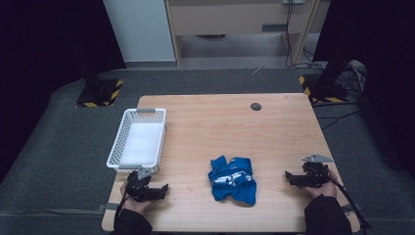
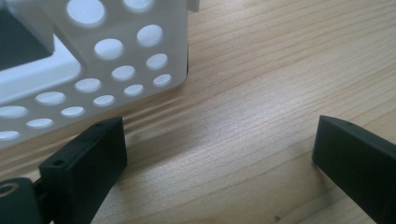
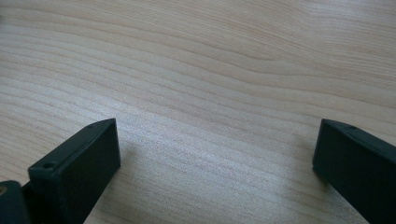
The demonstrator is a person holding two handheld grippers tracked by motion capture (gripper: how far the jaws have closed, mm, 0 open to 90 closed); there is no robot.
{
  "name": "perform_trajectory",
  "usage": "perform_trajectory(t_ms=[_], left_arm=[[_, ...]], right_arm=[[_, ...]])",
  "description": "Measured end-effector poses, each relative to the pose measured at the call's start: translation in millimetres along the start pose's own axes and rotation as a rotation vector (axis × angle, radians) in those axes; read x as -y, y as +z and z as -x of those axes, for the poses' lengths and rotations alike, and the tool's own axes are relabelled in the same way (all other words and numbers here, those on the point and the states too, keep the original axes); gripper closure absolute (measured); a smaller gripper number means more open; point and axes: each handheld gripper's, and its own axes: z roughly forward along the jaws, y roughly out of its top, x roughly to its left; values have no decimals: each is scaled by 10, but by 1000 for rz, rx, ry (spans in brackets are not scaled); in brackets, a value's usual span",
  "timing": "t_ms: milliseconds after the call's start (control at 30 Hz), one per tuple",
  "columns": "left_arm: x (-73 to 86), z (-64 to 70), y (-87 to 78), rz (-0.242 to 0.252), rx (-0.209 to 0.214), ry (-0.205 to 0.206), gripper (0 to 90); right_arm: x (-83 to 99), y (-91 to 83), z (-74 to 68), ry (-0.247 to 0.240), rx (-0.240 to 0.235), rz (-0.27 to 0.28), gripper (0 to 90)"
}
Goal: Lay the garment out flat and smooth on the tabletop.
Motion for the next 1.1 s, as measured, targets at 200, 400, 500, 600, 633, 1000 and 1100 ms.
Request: perform_trajectory(t_ms=[200,400,500,600,633,1000,1100], left_arm=[[-17,35,-34,8,13,4,27],[-47,76,-91,28,11,7,31],[-58,93,-114,40,11,6,35],[-72,104,-134,46,12,1,35],[-76,105,-140,47,13,0,35],[-169,214,-193,85,33,3,45],[-202,257,-203,95,40,12,47]], right_arm=[[-16,-16,-2,11,-4,-19,17],[-38,-61,-6,4,-12,-8,25],[-52,-91,-12,7,-20,6,30],[-77,-118,-20,7,-34,15,31],[-83,-125,-22,4,-38,16,32],[-181,-222,-78,3,-65,61,47],[-210,-254,-100,1,-71,78,53]])
